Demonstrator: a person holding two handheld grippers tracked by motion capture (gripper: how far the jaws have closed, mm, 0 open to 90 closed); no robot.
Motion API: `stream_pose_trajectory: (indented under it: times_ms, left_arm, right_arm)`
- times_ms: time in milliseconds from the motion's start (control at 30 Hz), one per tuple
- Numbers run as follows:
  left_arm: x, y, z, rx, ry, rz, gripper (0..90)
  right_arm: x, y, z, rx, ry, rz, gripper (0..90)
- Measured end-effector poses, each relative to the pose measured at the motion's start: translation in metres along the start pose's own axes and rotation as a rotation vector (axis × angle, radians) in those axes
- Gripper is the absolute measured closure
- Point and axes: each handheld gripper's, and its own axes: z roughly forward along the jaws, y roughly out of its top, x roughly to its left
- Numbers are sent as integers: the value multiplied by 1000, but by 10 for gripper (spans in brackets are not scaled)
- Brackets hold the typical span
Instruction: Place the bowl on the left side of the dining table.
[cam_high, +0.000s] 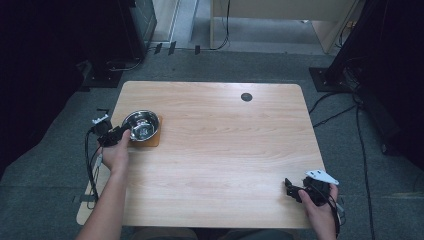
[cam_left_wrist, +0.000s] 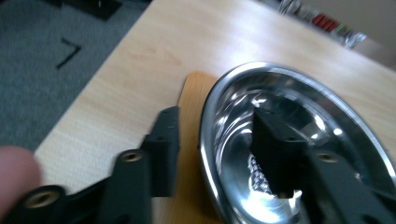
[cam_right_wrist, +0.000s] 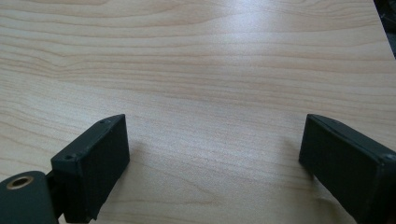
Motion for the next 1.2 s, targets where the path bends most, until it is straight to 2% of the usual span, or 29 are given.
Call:
stream_pose_trajectory:
  times_ms: [67, 133, 200, 267, 333, 400, 500, 933, 1033, 1200]
  left_arm:
    - [-3, -1, -6, -53, -17, 24, 417]
    - [-5, -1, -11, -84, -36, 34, 319]
    - [-7, -1, -14, -88, -15, 41, 191]
    - [-8, 0, -15, -70, -12, 40, 134]
    - [-8, -2, -19, -71, -15, 67, 99]
    - [-9, -3, -23, -77, -24, 80, 99]
    - [-8, -4, -33, -96, -74, 89, 99]
    - [-6, -12, -59, -135, -90, 124, 99]
    - [-6, -17, -68, -140, -115, 114, 99]
    - [-5, -24, -84, -162, -136, 130, 99]
  right_arm:
    - [0, 0, 0, 0, 0, 0, 78]
    - [0, 0, 0, 0, 0, 0, 78]
    - [0, 0, 0, 0, 0, 0, 78]
    - [0, 0, 0, 0, 0, 0, 78]
    - [0, 0, 0, 0, 0, 0, 78]
    - [0, 0, 0, 0, 0, 0, 78]
    - [0, 0, 0, 0, 0, 0, 77]
    - [0, 0, 0, 0, 0, 0, 78]
    - [0, 0, 0, 0, 0, 0, 78]
    - [0, 0, 0, 0, 0, 0, 77]
